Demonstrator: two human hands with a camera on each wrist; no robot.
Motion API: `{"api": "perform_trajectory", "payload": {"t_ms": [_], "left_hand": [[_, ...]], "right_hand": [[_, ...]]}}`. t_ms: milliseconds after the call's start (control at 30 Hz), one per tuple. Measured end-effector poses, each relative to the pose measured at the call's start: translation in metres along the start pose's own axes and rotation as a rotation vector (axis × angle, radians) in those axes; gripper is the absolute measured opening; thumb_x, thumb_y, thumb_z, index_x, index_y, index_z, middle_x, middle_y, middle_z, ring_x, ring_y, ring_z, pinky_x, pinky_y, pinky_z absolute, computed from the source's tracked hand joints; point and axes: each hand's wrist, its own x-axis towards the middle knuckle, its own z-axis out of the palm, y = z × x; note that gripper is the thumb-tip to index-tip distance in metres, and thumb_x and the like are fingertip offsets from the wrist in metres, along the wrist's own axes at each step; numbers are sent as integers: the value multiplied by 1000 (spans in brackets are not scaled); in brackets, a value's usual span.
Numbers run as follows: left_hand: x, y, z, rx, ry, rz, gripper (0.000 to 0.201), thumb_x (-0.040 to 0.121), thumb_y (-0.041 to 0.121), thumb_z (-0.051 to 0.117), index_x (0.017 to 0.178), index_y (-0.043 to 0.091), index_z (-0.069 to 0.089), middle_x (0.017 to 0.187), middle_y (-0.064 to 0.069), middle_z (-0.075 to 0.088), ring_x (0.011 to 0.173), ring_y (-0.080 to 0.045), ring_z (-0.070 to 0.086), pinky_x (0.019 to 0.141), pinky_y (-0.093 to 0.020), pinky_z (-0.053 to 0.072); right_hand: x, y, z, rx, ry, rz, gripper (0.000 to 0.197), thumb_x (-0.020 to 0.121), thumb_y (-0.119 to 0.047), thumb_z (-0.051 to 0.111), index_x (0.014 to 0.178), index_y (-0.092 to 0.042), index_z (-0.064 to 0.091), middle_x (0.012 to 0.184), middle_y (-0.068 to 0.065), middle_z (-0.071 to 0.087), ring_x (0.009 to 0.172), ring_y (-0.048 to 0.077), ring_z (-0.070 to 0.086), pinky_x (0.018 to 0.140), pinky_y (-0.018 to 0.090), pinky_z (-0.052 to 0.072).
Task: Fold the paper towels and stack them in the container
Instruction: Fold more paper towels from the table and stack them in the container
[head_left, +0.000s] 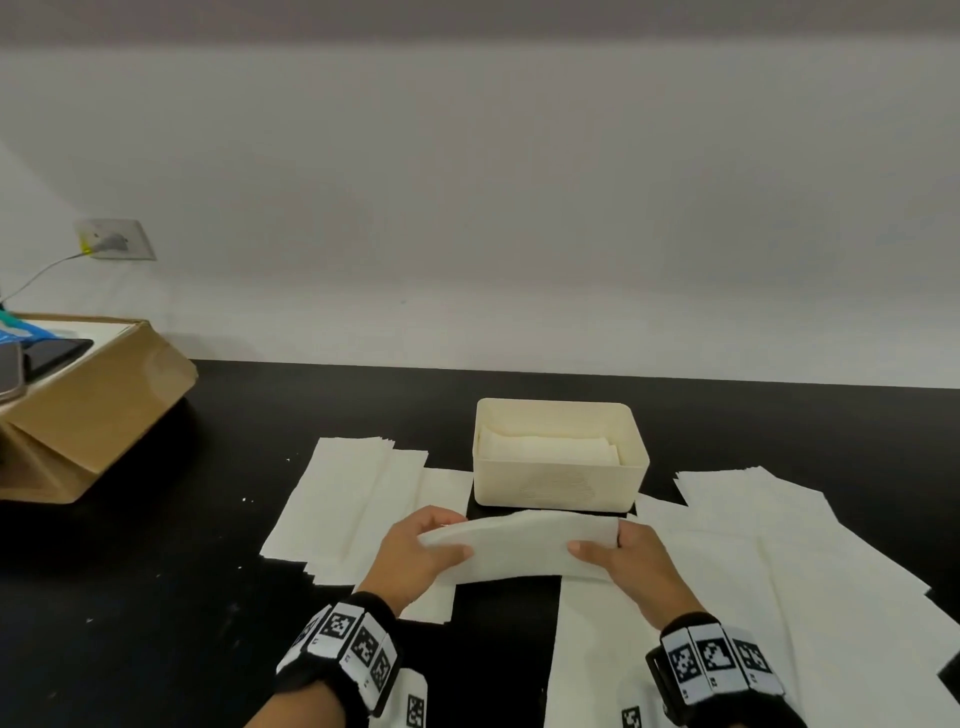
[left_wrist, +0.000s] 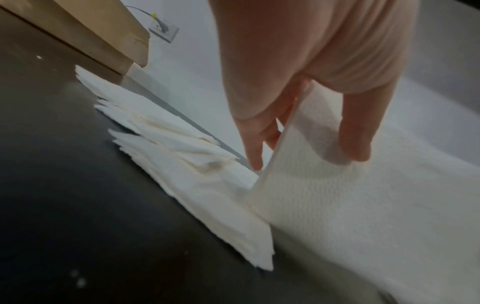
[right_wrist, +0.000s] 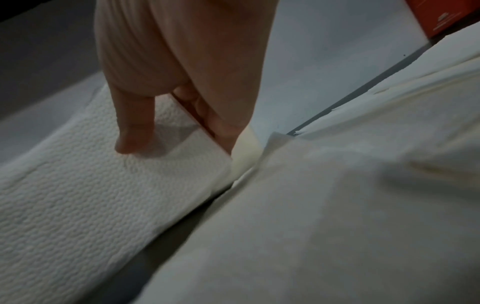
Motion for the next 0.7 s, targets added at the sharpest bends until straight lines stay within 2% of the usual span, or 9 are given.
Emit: {"api": "perform_trajectory", "payload": {"t_ms": [100, 167, 267, 333, 400, 467, 567, 633, 700], "left_hand": [[5, -3, 2, 175, -55, -41, 23, 76, 16, 73, 83, 31, 57, 94, 5, 61, 93, -16, 57, 68, -16, 42], [9, -1, 1, 233, -62, -74, 22, 76, 17, 73, 86, 27, 58, 97, 1, 62, 96, -18, 57, 74, -20, 45], [22, 20, -7, 112, 9, -67, 37, 78, 17, 73, 112, 15, 59, 111, -3, 64, 105, -21, 60, 90, -30, 50], [33, 44, -13, 31, 66, 13, 36, 81, 14, 71, 113, 15, 56, 113, -3, 65, 103, -20, 62, 92, -34, 51], [47, 70, -14, -25, 118, 66, 35, 82, 13, 70, 111, 16, 50, 111, -3, 63, 101, -20, 62, 90, -37, 53], [62, 89, -10, -19, 146, 92, 39, 84, 13, 68, 116, 16, 46, 105, -1, 61, 100, -21, 61, 88, -38, 54], [84, 106, 1, 41, 192, 110, 47, 86, 12, 64, 126, 14, 40, 95, -1, 59, 92, -19, 60, 84, -34, 55], [96, 110, 11, 59, 205, 104, 47, 88, 9, 61, 128, 10, 37, 97, -6, 59, 86, -19, 58, 77, -30, 53], [105, 111, 19, 89, 220, 77, 44, 90, 6, 56, 128, 8, 35, 102, -10, 58, 82, -19, 56, 70, -27, 48]], "right_hand": [[1, 7, 0, -132, -9, 60, 14, 79, -19, 74, 90, -19, 64, 97, 3, 70, 92, 20, 66, 86, 34, 53], [1, 3, -2, -145, -10, 39, 15, 82, -18, 70, 94, -19, 62, 100, 3, 68, 96, 20, 64, 84, 29, 50], [7, -23, -9, -94, 41, -47, 21, 86, -16, 66, 107, -14, 63, 107, 4, 66, 101, 22, 61, 89, 33, 49], [18, -46, -16, -84, 108, -89, 27, 87, -16, 64, 113, -10, 62, 107, 5, 64, 103, 24, 60, 93, 37, 49], [33, -69, -23, -87, 190, -117, 29, 89, -17, 62, 116, -8, 61, 108, 6, 63, 104, 26, 60, 94, 40, 49], [50, -87, -28, -90, 267, -123, 29, 90, -18, 58, 118, -8, 59, 111, 8, 63, 104, 26, 59, 96, 43, 48], [68, -98, -27, -103, 358, -100, 31, 93, -15, 51, 124, -7, 53, 117, 11, 60, 107, 27, 56, 91, 35, 45], [75, -100, -24, -54, 400, -83, 38, 94, -10, 48, 132, -10, 44, 124, 14, 56, 112, 29, 54, 89, 32, 43], [82, -98, -21, -25, 418, -75, 48, 95, -6, 45, 141, -15, 33, 128, 16, 53, 113, 30, 54, 90, 33, 44]]}}
